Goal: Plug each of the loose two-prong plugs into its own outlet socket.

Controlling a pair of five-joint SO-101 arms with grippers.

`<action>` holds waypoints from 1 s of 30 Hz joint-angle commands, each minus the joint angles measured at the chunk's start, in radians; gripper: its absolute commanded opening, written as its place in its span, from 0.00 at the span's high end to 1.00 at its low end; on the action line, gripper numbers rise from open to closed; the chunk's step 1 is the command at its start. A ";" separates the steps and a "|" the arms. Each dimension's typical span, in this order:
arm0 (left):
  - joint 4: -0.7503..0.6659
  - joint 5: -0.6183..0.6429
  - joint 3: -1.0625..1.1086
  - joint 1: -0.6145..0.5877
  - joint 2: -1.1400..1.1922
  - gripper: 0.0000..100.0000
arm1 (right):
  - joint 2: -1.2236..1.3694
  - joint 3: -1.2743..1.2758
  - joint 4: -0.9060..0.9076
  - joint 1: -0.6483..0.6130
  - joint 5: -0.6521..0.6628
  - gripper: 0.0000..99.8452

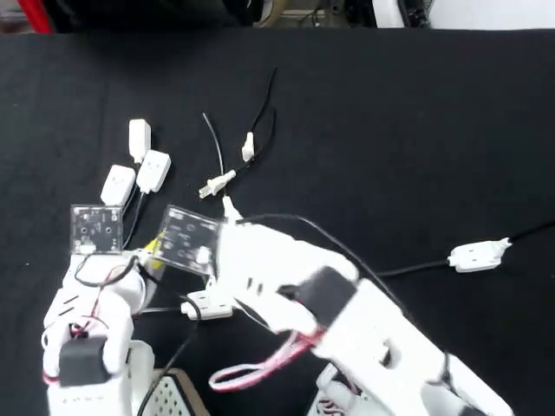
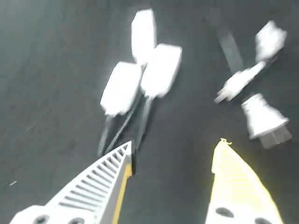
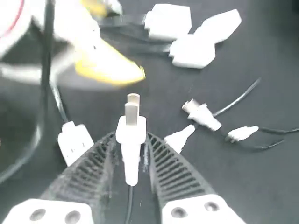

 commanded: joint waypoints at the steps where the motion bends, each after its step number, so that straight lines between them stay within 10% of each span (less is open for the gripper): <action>1: 0.025 0.109 -0.122 0.151 -0.008 0.72 | -0.114 0.028 -0.025 -0.015 -0.038 0.99; 30: 0.109 0.101 -0.228 0.257 -0.008 0.72 | 0.004 0.154 -0.213 0.068 -0.020 0.99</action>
